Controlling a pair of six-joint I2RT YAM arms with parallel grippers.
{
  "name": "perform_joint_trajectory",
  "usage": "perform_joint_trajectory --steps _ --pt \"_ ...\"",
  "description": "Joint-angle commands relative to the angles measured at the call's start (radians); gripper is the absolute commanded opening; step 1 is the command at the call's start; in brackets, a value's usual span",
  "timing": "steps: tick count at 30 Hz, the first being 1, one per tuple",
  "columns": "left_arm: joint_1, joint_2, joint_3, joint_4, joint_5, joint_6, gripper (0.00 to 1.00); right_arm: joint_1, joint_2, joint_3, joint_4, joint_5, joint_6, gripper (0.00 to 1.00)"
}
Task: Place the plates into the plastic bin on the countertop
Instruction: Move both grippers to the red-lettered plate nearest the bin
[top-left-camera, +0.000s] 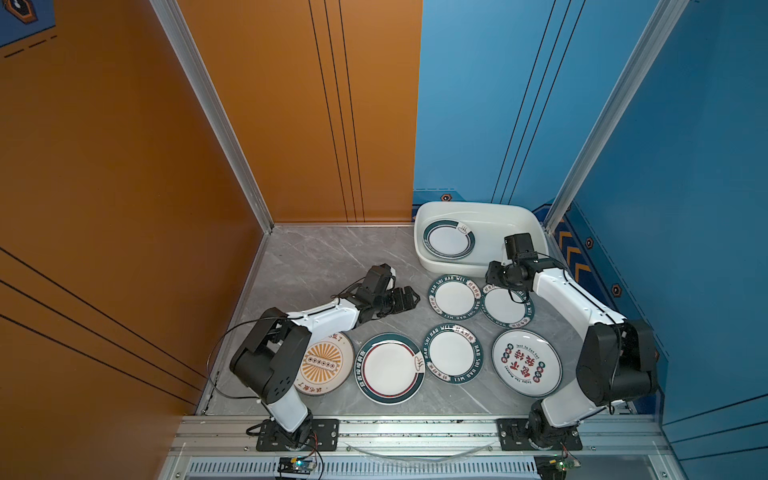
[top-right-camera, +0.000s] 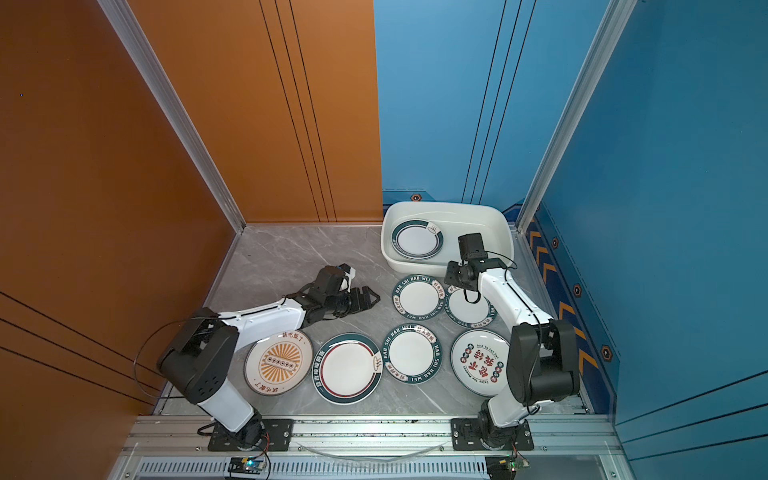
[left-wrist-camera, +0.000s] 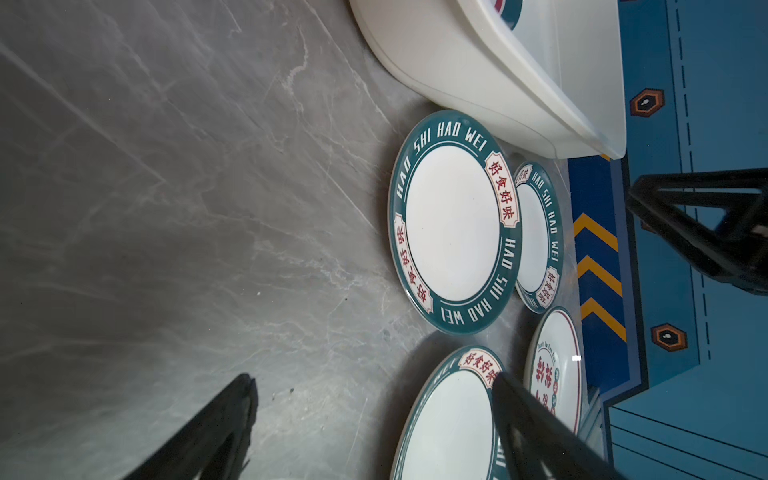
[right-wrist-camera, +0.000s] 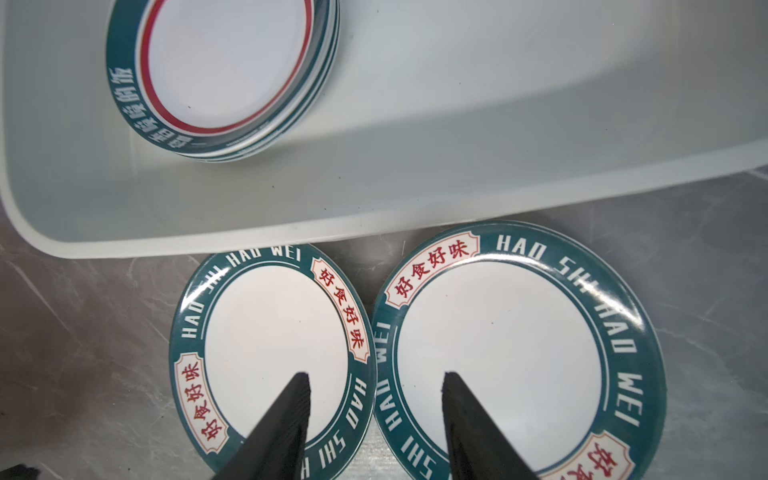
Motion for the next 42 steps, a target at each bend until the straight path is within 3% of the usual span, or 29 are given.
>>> perform_joint_trajectory --steps 1,12,13,19,42 --pt "-0.014 0.045 0.038 0.039 -0.025 -0.025 0.89 -0.009 -0.039 -0.014 0.048 -0.041 0.01 0.54" --pt "-0.022 0.186 0.076 0.11 -0.034 -0.064 0.87 -0.031 -0.071 -0.029 0.057 -0.066 0.022 0.54" --pt "-0.022 0.195 0.076 0.114 -0.035 -0.066 0.83 -0.032 -0.07 -0.028 0.058 -0.07 0.023 0.54" --pt "-0.028 0.265 0.131 0.145 -0.031 -0.088 0.8 -0.038 -0.067 -0.033 0.064 -0.084 0.028 0.54" --pt "-0.08 0.475 0.191 0.284 -0.002 -0.172 0.36 -0.044 -0.07 -0.036 0.073 -0.101 0.035 0.54"
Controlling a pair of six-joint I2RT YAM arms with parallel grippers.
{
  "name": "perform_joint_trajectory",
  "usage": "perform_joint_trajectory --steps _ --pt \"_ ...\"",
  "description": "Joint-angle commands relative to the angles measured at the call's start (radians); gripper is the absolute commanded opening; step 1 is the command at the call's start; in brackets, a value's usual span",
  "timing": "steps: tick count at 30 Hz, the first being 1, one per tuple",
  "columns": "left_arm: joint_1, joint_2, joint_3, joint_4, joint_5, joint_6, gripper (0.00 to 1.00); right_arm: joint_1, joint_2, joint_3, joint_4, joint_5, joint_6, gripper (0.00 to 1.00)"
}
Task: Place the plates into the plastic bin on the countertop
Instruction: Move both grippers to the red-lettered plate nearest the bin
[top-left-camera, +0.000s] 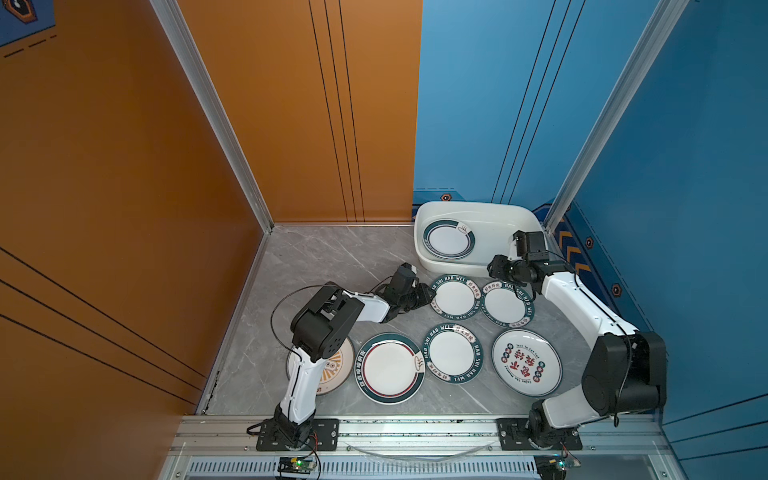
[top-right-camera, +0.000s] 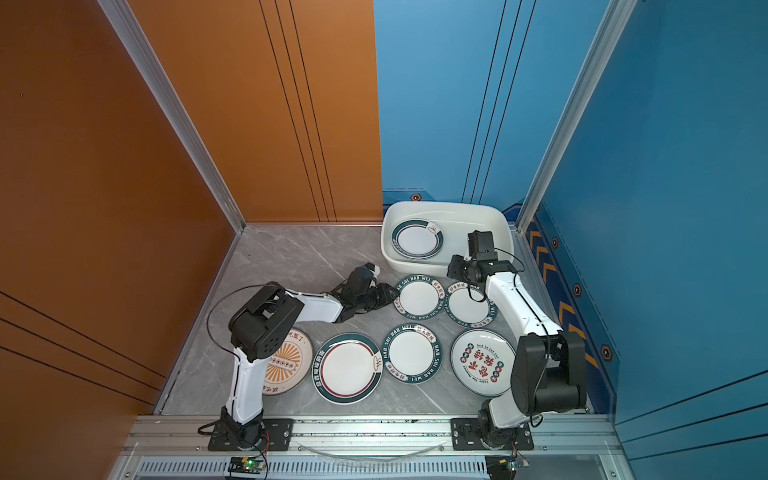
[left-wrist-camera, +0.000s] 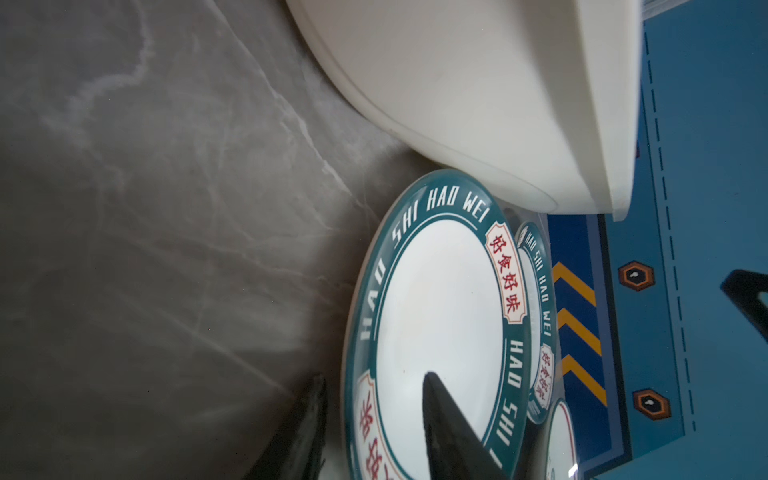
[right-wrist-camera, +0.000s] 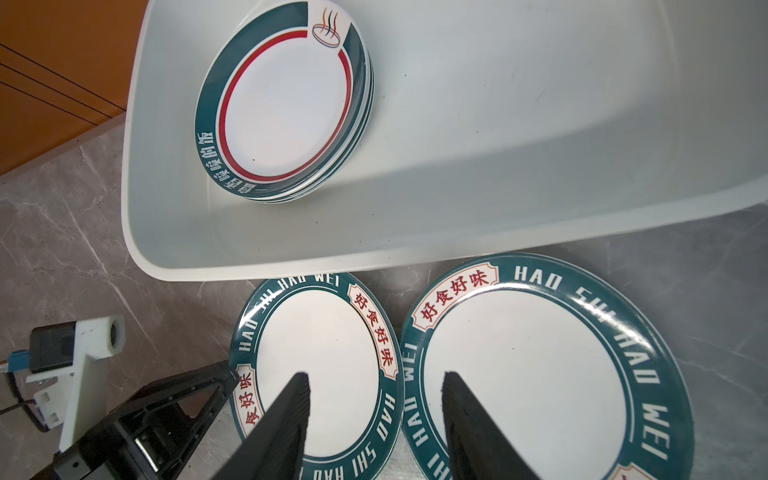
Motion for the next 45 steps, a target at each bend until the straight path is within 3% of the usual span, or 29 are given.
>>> perform_joint_trajectory --steps 1,8,23,37,45 --pt "-0.016 0.068 -0.007 -0.078 0.009 -0.014 0.33 -0.007 -0.019 -0.011 0.009 -0.019 0.014 0.54" --pt "-0.018 0.092 -0.008 -0.055 0.013 -0.024 0.19 -0.006 -0.019 -0.013 0.009 -0.021 0.014 0.54" --pt "-0.006 0.06 -0.049 -0.029 0.031 -0.029 0.0 -0.005 -0.024 -0.015 0.006 -0.025 0.009 0.54" --pt "0.049 -0.118 -0.245 0.083 0.111 -0.048 0.0 0.006 -0.022 -0.014 0.018 -0.043 0.003 0.54" --pt "0.105 -0.267 -0.345 0.104 0.159 -0.052 0.0 0.019 -0.022 -0.021 0.068 -0.168 0.0 0.55"
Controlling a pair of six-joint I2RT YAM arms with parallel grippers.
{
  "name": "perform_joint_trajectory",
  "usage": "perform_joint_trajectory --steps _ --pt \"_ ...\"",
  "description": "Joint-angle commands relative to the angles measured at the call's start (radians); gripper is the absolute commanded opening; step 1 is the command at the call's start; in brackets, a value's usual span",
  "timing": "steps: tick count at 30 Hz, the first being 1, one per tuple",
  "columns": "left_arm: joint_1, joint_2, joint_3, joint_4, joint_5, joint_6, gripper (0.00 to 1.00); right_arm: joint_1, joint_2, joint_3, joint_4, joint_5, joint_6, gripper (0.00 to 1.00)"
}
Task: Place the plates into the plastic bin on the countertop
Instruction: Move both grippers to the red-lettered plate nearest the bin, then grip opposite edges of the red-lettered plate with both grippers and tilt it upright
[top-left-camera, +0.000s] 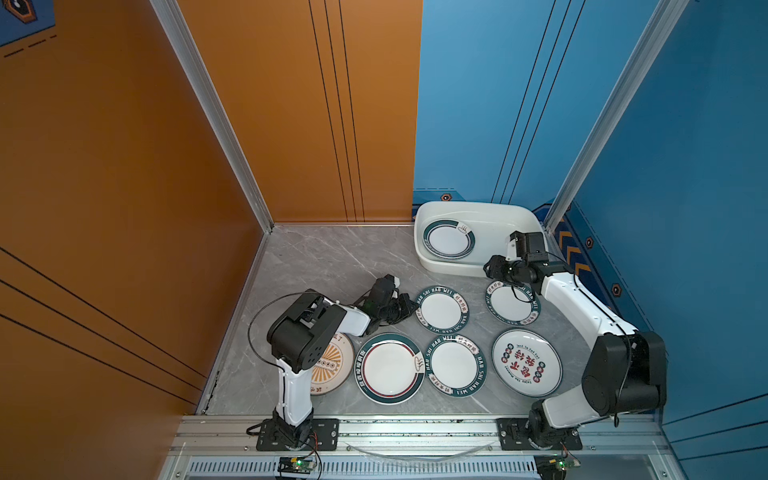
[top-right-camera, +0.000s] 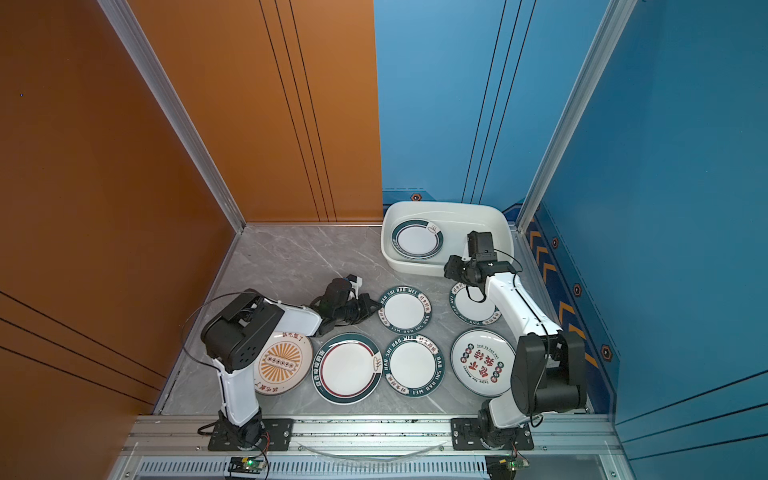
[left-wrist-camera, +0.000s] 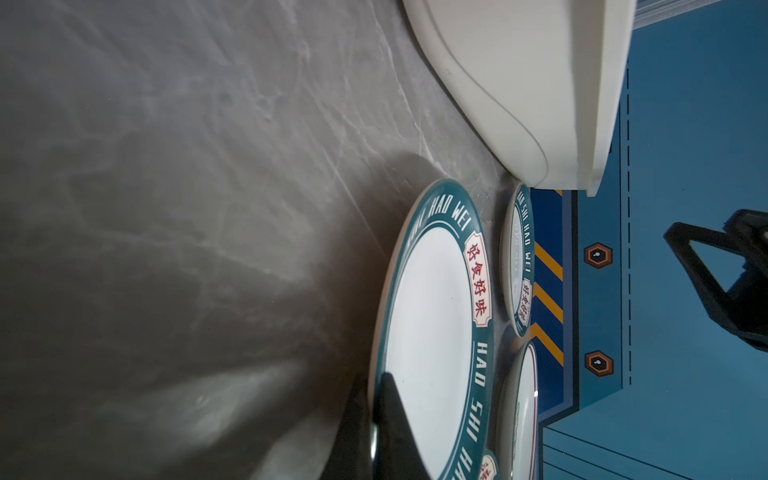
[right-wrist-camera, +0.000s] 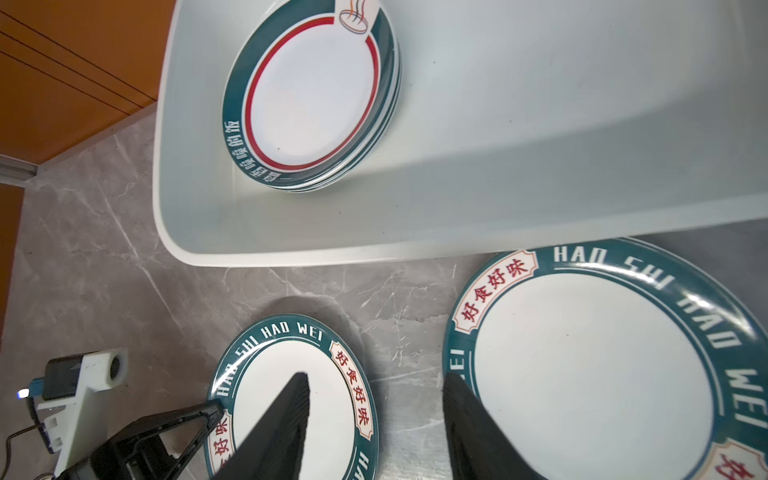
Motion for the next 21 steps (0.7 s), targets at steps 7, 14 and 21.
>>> perform_joint_trajectory --steps 7,14,21 --pt "0.081 -0.169 -0.078 0.004 0.126 0.007 0.0 0.018 -0.014 -0.05 0.101 -0.26 0.011 0.55" --pt "0.132 -0.295 -0.153 0.002 0.197 0.007 0.0 0.019 0.002 -0.12 0.165 -0.392 0.033 0.58" --pt "0.16 -0.38 -0.18 -0.063 0.218 0.045 0.0 0.034 -0.001 -0.217 0.279 -0.49 0.06 0.59"
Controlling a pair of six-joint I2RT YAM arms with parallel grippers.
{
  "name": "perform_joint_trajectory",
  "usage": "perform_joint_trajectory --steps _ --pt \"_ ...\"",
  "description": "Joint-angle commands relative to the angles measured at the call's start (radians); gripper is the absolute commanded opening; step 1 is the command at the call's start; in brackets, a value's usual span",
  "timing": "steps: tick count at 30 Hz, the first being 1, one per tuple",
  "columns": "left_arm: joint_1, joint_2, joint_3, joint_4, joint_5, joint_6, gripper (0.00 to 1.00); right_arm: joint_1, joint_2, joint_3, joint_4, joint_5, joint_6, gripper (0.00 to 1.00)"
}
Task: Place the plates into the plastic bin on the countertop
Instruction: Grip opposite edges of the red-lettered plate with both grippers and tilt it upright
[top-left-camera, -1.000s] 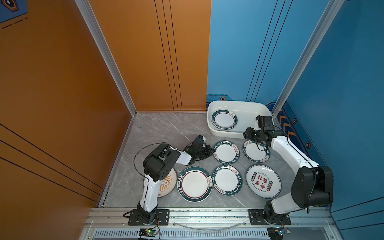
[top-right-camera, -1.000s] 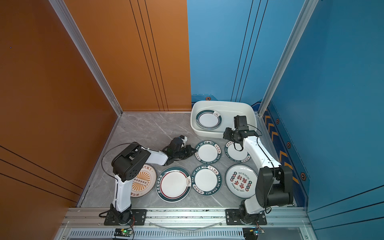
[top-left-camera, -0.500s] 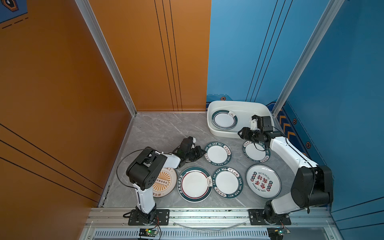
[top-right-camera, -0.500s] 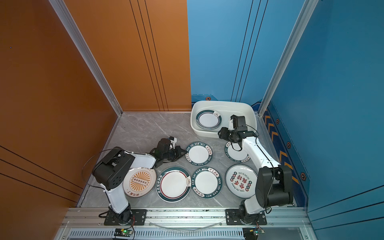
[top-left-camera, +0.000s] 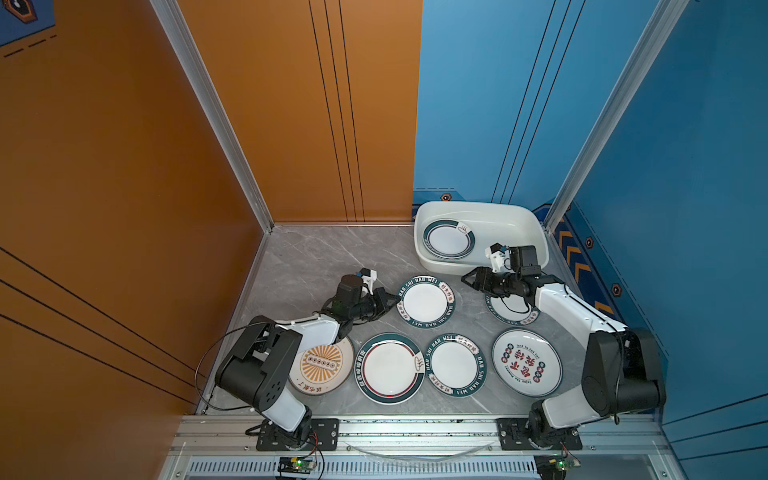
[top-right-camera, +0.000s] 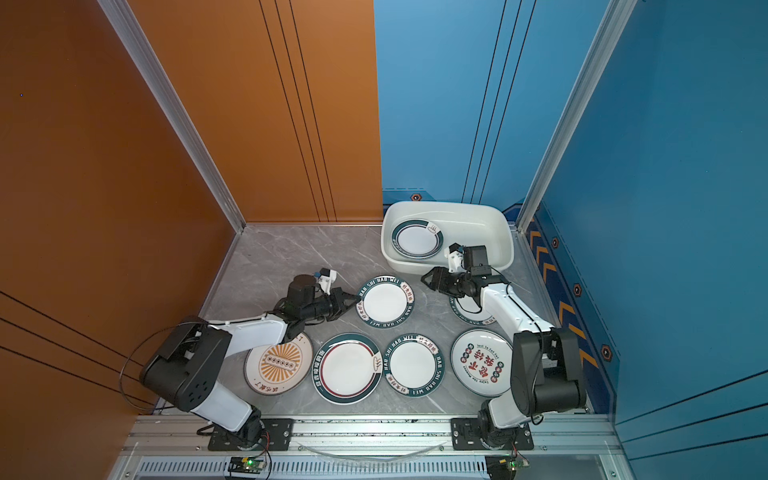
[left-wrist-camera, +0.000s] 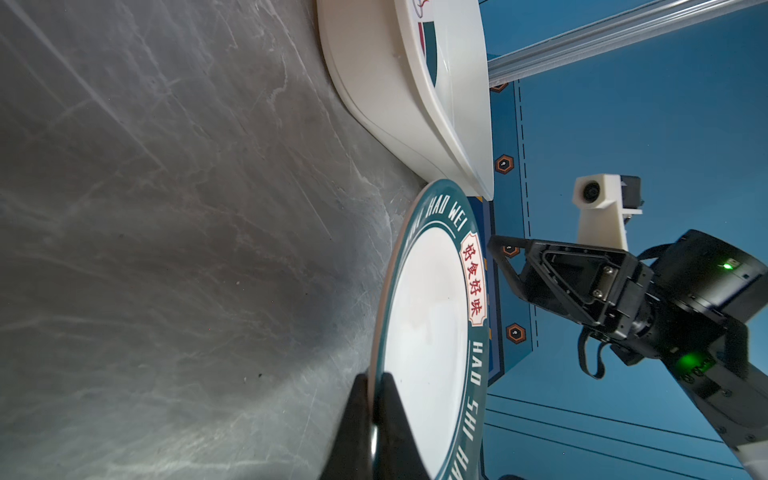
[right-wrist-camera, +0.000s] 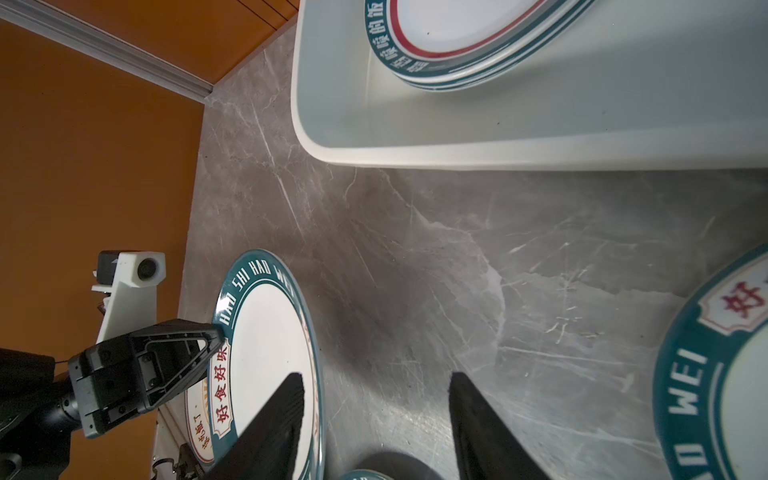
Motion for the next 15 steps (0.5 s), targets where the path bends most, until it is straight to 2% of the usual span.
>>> perform_joint_trajectory --steps 1,10,15 --pt "0.013 -0.044 -0.006 -0.03 0.048 0.043 0.0 0.015 -0.005 -0.042 0.097 -0.09 0.029 0.59" --pt "0.033 -0.063 0.002 -0.042 0.059 0.052 0.0 0.049 -0.018 -0.063 0.132 -0.157 0.043 0.59" --pt "0.041 -0.076 0.037 -0.092 0.059 0.078 0.0 0.067 0.026 -0.06 0.169 -0.236 0.072 0.56"
